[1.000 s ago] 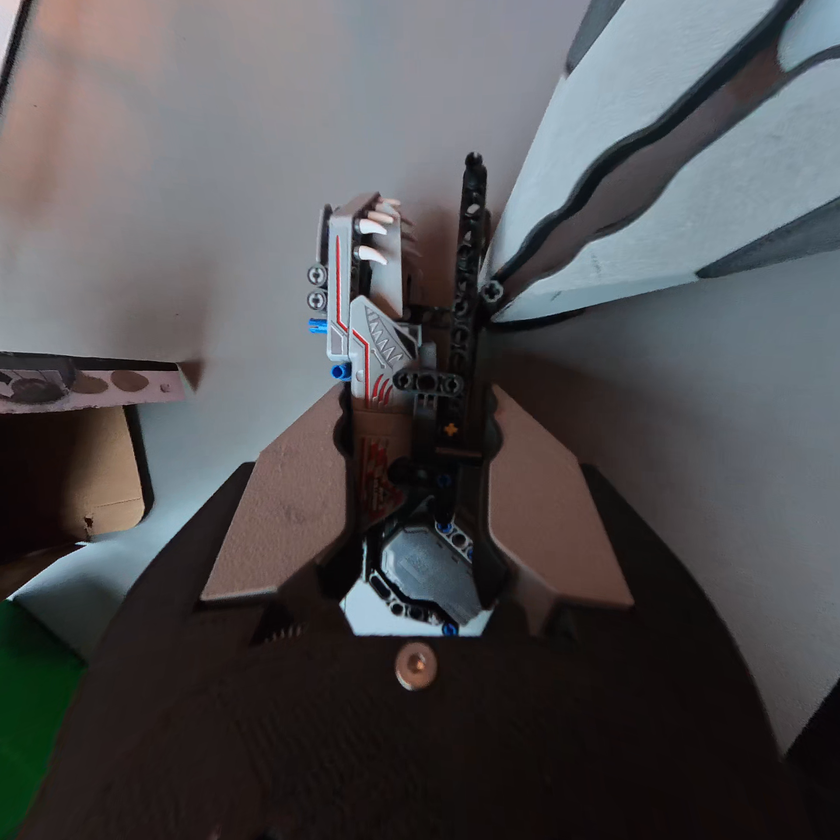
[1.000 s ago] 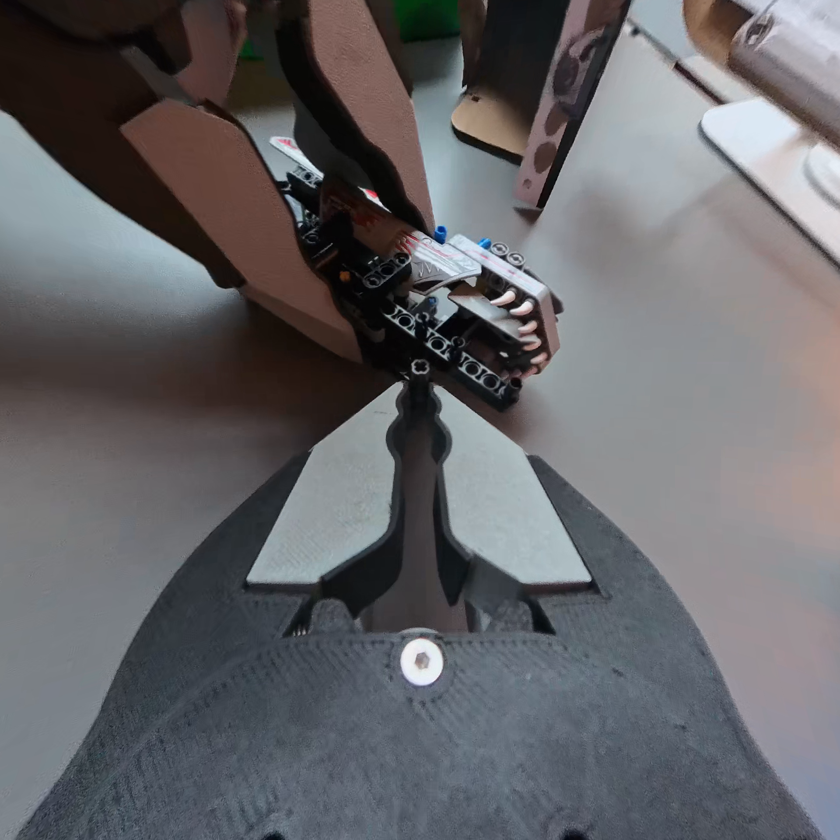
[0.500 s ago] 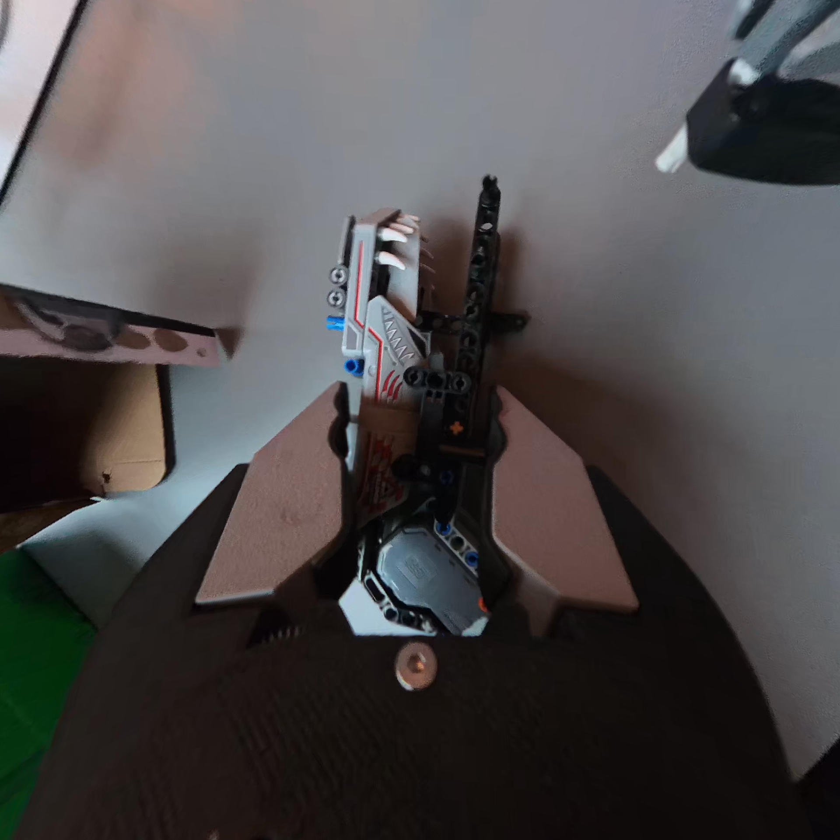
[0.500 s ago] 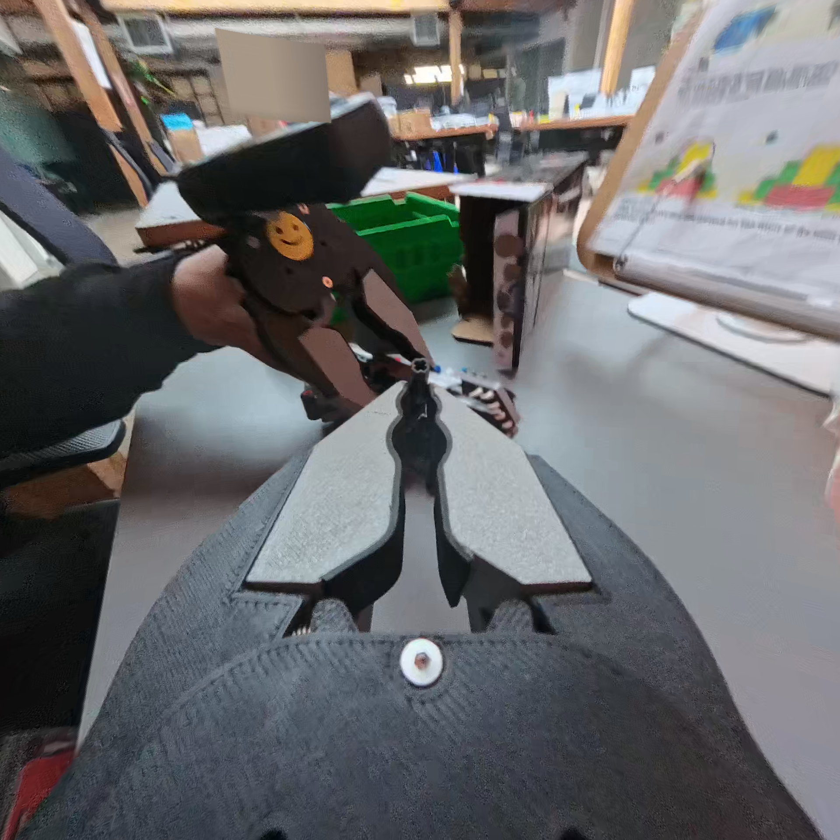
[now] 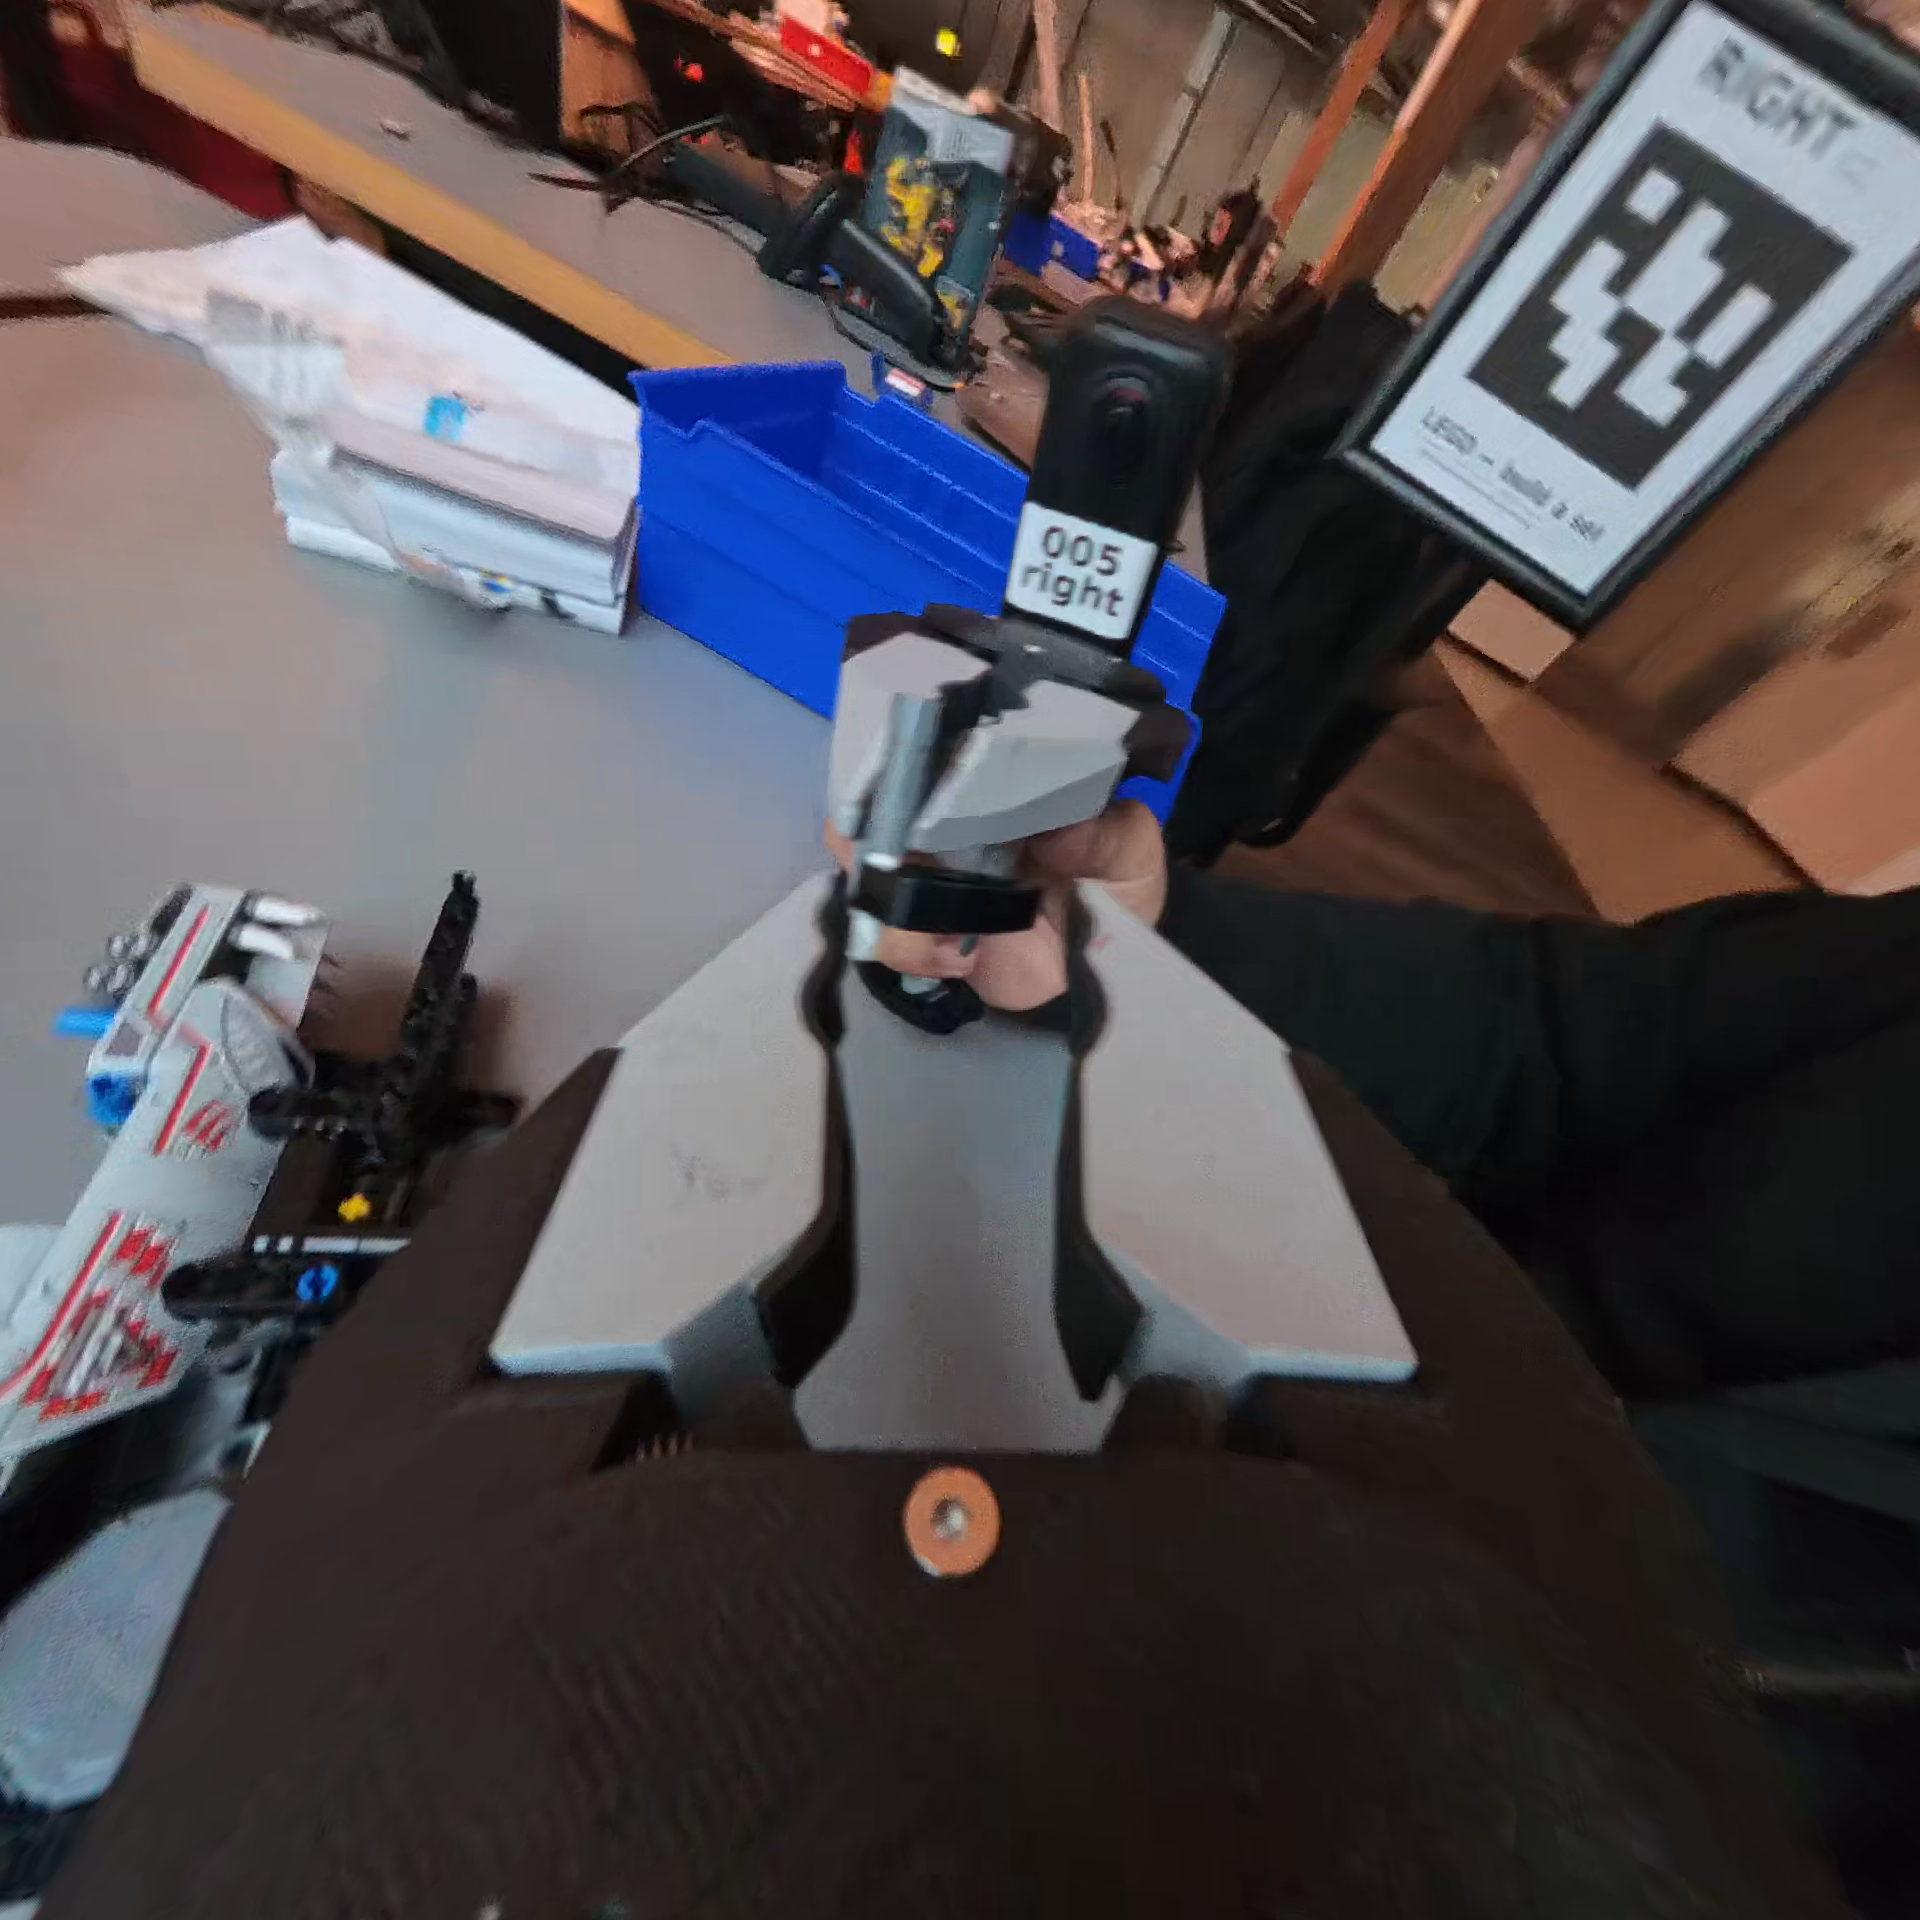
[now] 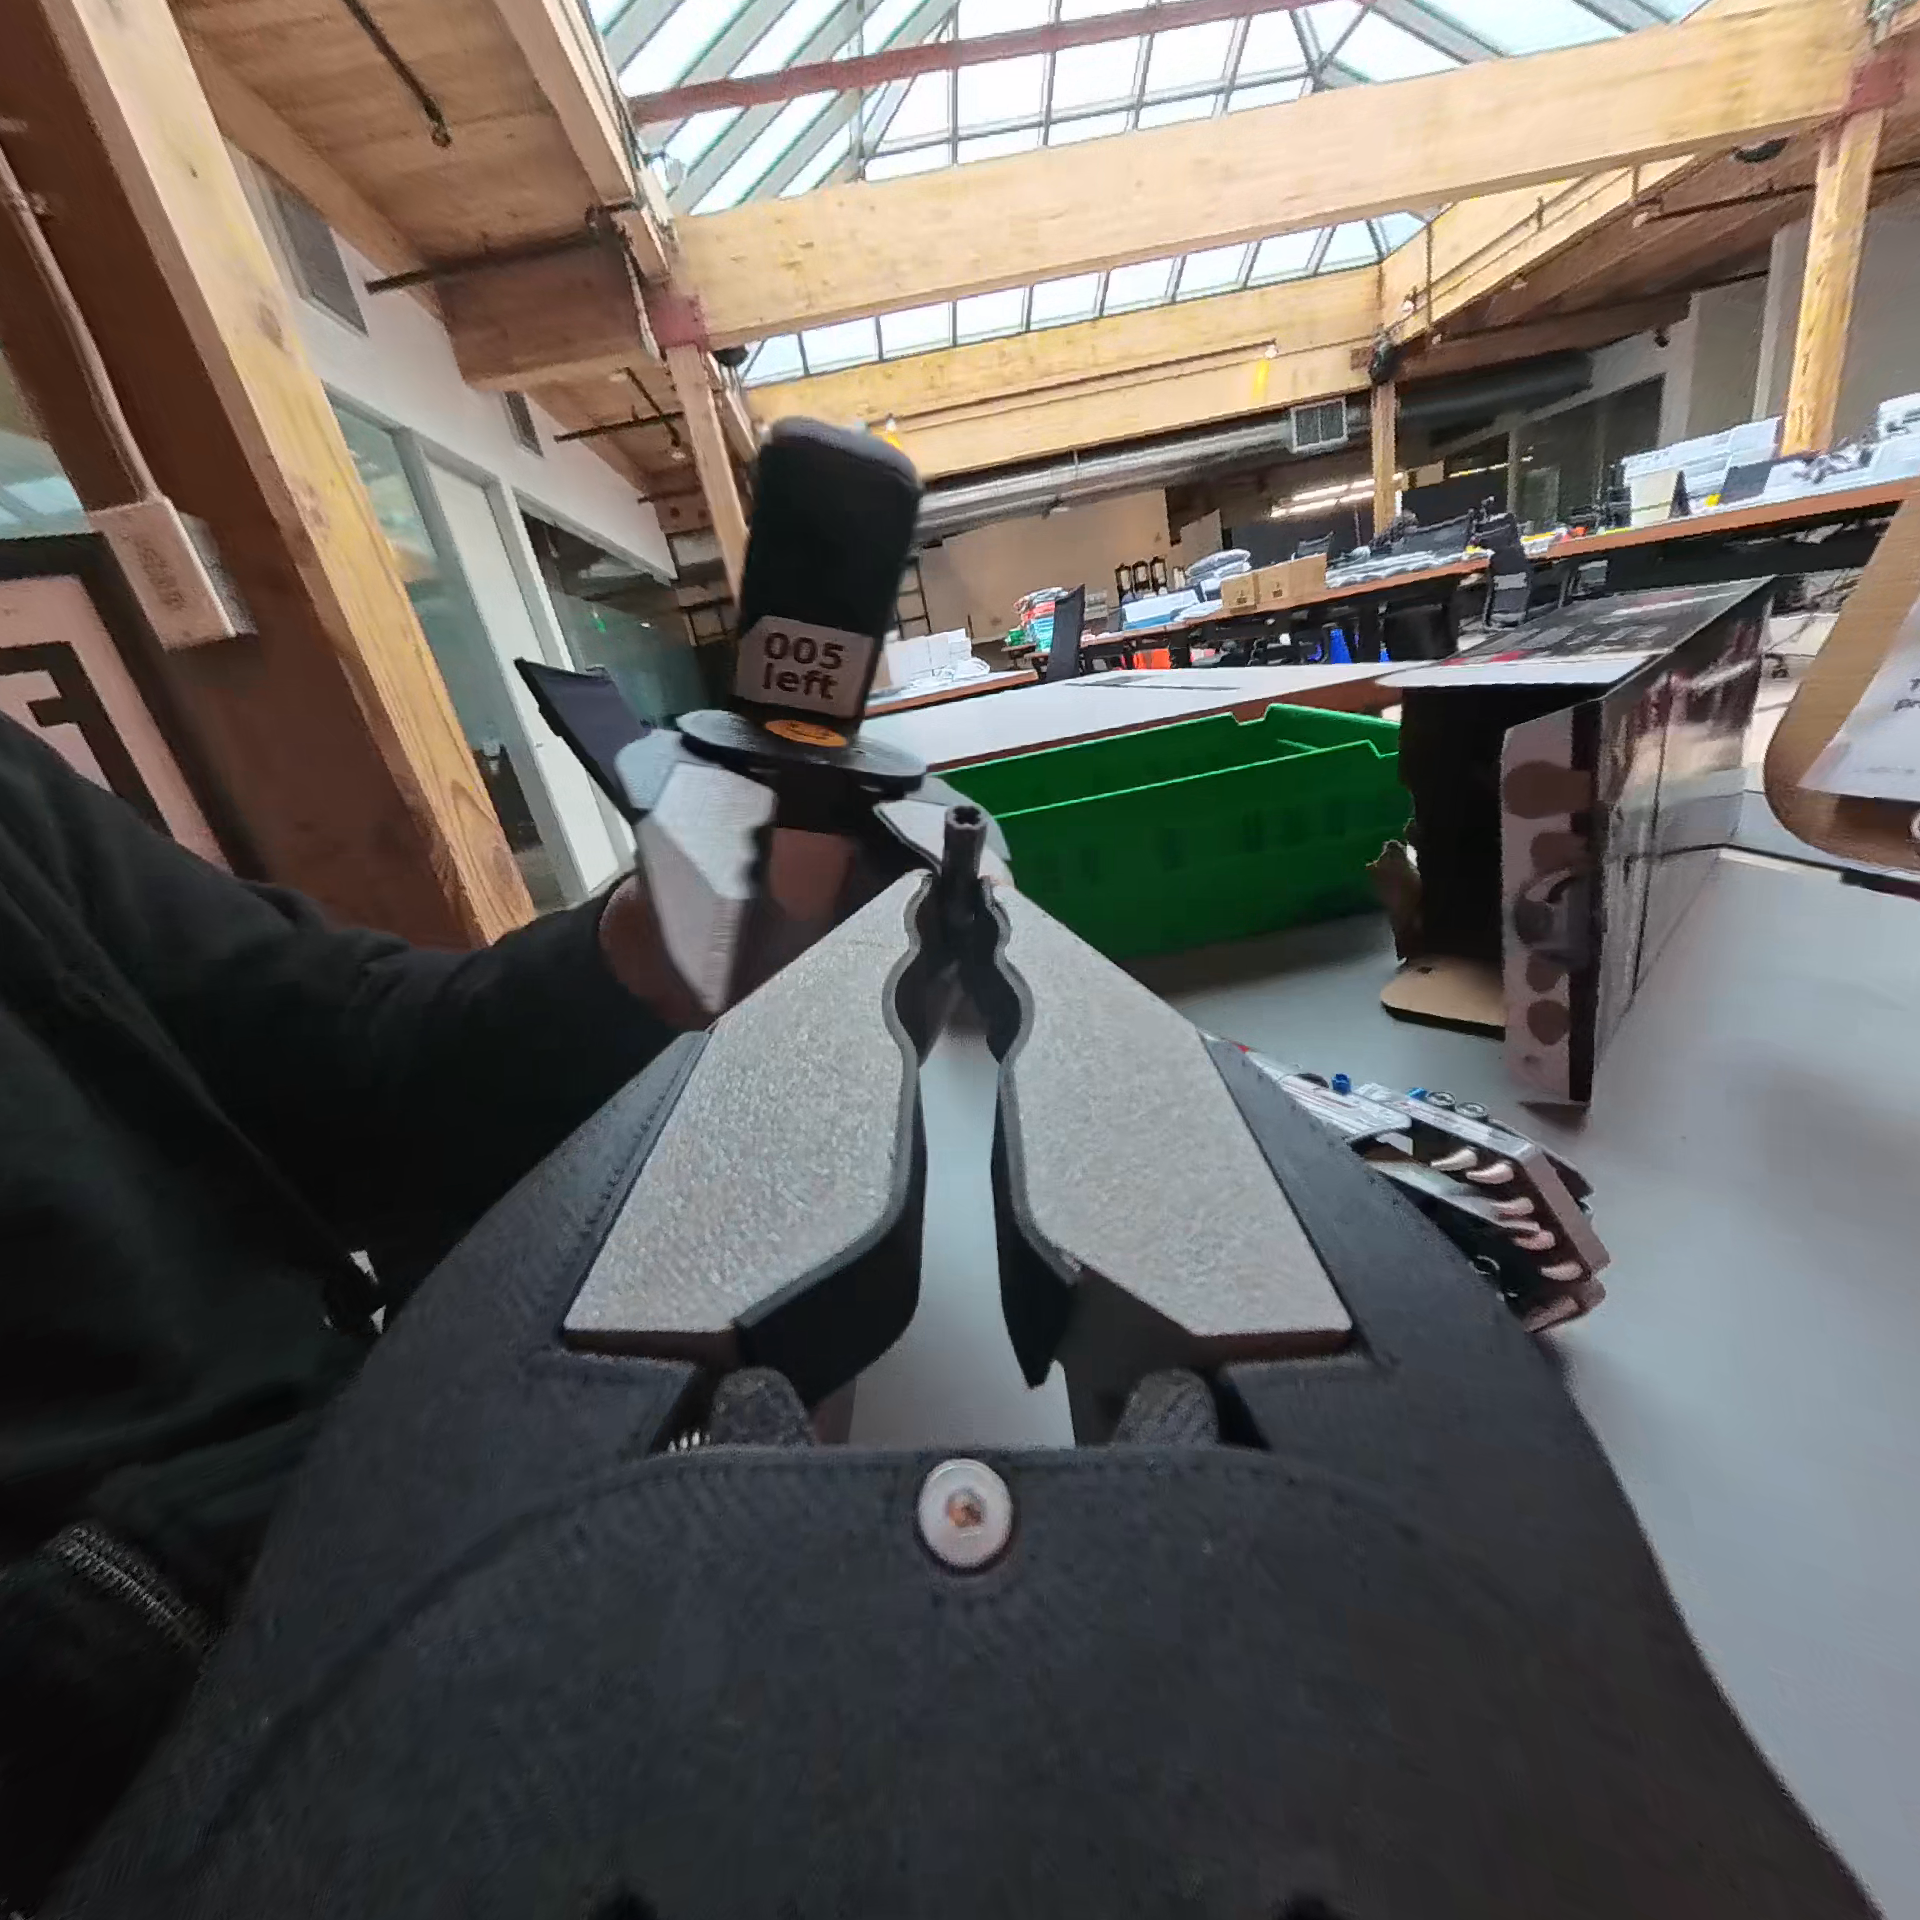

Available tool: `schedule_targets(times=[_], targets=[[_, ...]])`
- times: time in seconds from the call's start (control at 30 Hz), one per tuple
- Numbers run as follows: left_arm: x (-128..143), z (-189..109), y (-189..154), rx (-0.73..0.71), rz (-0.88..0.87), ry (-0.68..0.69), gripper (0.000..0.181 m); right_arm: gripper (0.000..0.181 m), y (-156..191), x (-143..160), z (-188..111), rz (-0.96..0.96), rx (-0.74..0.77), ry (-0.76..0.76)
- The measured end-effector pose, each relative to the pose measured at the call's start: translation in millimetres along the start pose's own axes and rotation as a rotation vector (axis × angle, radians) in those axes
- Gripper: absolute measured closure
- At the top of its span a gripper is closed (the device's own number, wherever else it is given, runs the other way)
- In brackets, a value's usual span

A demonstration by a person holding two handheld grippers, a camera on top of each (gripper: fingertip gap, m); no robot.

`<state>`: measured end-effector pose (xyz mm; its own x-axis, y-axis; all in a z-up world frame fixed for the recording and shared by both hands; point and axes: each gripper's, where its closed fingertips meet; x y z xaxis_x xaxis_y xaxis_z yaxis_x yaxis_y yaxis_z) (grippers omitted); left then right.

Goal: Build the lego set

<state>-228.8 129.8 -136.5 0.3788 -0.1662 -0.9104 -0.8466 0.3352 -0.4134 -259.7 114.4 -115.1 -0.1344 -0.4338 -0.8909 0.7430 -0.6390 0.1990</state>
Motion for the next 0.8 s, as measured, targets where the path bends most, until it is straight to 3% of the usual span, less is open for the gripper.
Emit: schedule_targets(times=[0.17, 0.4, 0.43, 0.53, 0.63, 0.73, 0.8], targets=[[1, 2, 0, 0.11, -0.287, -0.107, 0.158, 0.18, 1, 8, 4, 0.009, -0.011, 0.035], [15, 0, 30, -0.09, -0.147, -0.059, 0.166, 0.177, -17, 12, -3, 0.068, 0.079, 0.052], [16, -2, 34, -0.12, -0.125, -0.054, 0.166, 0.168, -18, 6, -5, 0.096, 0.078, 0.019], [14, -1, 33, -0.123, -0.13, -0.067, 0.166, 0.161, -21, 0, -10, 0.17, 0.069, -0.025], [15, 1, 34, -0.13, -0.15, -0.073, 0.165, 0.165, -22, 13, -7, 0.157, 0.096, 0.046], [21, 3, 37, -0.136, -0.155, -0.052, 0.165, 0.145, -22, 28, -1, 0.138, 0.117, 0.123], [23, 4, 36, -0.137, -0.15, -0.051, 0.165, 0.176, -23, 29, 2, 0.155, 0.121, 0.112]])
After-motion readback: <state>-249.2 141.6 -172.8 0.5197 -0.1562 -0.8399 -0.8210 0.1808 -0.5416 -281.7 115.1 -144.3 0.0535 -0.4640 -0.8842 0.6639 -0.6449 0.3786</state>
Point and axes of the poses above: each gripper's, where its closed fingertips meet, z out along the fingers, x out of its underside, y = z × x across the jaws, and after that the axes turned 12 degrees about -y, right-handed
